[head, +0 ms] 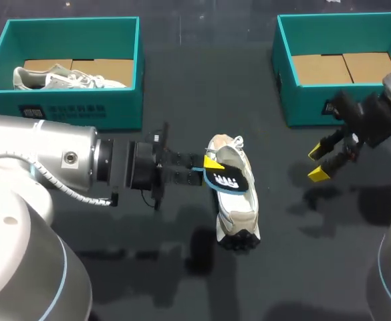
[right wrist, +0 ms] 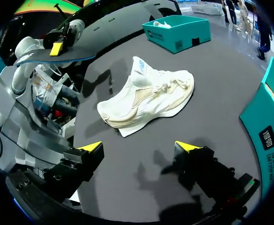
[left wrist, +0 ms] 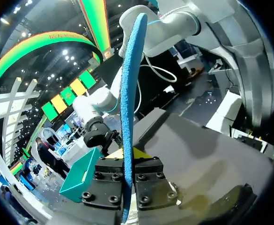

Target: Take the shoe out of the shoebox, open the shoe tongue, remove and reinsert the insole, then place the shoe into the shoebox

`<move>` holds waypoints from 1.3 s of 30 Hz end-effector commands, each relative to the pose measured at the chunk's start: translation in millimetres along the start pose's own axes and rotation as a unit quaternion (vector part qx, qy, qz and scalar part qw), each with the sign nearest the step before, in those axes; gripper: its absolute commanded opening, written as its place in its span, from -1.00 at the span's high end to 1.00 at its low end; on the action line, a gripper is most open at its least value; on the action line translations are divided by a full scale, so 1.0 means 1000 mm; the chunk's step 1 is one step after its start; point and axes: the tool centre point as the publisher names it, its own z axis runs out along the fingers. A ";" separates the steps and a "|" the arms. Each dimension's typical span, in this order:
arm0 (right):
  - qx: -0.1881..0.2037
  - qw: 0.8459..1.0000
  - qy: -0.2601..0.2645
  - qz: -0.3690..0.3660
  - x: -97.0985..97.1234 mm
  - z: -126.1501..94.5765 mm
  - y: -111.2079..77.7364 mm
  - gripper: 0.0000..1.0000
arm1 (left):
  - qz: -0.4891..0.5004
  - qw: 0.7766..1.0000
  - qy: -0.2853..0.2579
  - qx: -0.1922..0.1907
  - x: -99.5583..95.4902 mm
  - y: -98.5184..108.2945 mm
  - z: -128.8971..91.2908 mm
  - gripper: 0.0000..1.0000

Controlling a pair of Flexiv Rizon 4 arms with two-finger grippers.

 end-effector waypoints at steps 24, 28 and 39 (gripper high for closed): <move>0.059 0.991 -0.022 -0.114 0.013 0.048 -0.008 -1.00 | -0.134 0.990 -0.043 -0.025 0.011 0.008 -0.002 1.00; 0.068 0.988 -0.022 -0.133 0.015 0.060 -0.010 -1.00 | -0.143 0.988 -0.042 -0.028 0.018 0.010 0.001 1.00; 0.074 0.988 -0.020 -0.137 0.016 0.065 -0.012 -1.00 | -0.141 0.989 -0.037 -0.030 0.018 0.010 0.001 1.00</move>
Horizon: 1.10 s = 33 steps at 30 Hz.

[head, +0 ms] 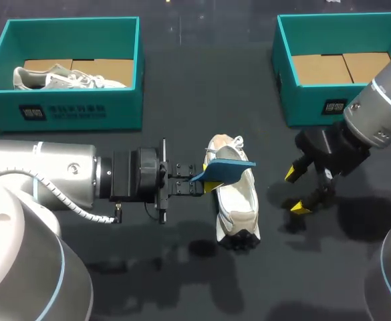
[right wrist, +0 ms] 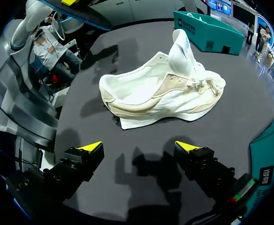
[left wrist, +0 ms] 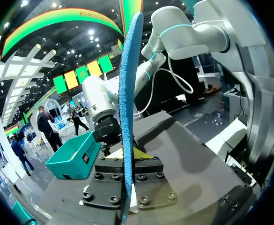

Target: Take the shoe out of the shoebox, open the shoe tongue, remove and reinsert the insole, then place the shoe into the shoebox

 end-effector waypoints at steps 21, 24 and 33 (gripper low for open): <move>0.011 0.998 -0.045 -0.053 -0.001 0.019 0.029 -1.00 | -0.013 1.000 0.001 0.011 0.011 0.021 0.032 1.00; 0.010 0.997 -0.046 -0.053 -0.002 0.021 0.030 -1.00 | -0.012 1.000 0.002 0.013 0.010 0.022 0.036 1.00; 0.007 0.998 -0.048 -0.046 -0.011 0.026 0.031 -1.00 | -0.010 1.000 0.004 0.018 0.007 0.026 0.046 1.00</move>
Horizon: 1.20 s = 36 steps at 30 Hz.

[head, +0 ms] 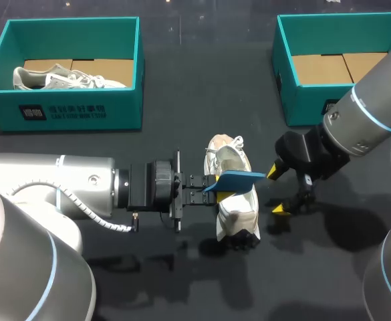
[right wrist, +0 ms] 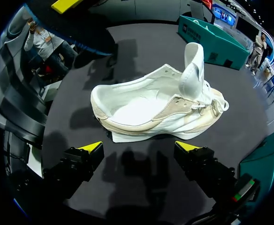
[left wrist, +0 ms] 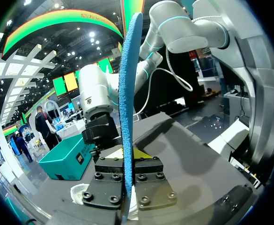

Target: Take the shoe out of the shoebox, open the shoe tongue, remove and reinsert the insole, then place the shoe into the shoebox

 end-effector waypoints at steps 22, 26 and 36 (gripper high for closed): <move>-0.001 1.000 -0.005 0.000 -0.007 0.006 0.001 -1.00 | -0.009 1.000 0.013 0.016 -0.009 0.014 0.035 1.00; -0.001 1.000 -0.005 0.000 -0.007 0.006 0.001 -1.00 | -0.002 1.000 0.018 0.021 -0.015 0.014 0.038 1.00; -0.001 1.000 -0.005 0.000 -0.007 0.006 0.001 -1.00 | 0.004 0.999 0.030 0.024 -0.020 0.021 0.051 1.00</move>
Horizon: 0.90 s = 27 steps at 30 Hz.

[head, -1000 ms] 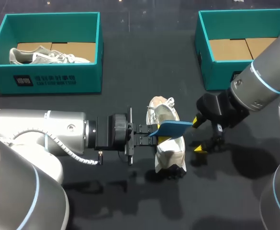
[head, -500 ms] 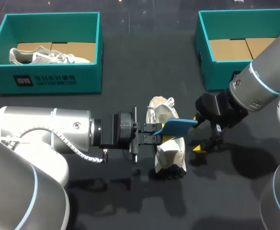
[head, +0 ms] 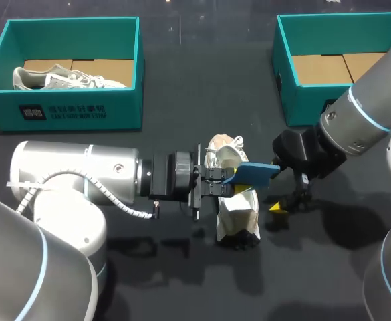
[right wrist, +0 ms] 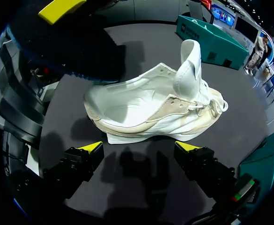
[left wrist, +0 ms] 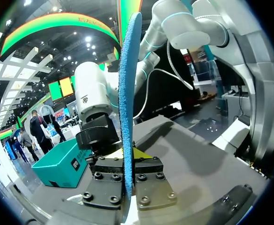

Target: Take the shoe out of the shoebox, open the shoe tongue, remove and reinsert the insole, then place the shoe into the shoebox

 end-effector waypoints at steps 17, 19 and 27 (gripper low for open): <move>0.001 1.000 -0.001 0.000 0.001 0.001 0.000 -1.00 | -0.001 1.000 0.023 0.012 -0.001 0.021 0.019 1.00; 0.001 1.000 -0.001 0.000 0.001 0.001 0.000 -1.00 | 0.004 1.000 0.023 0.015 -0.001 0.024 0.020 1.00; 0.001 1.000 -0.001 0.000 0.001 0.001 0.000 -1.00 | 0.011 0.999 0.024 0.019 -0.001 0.031 0.025 1.00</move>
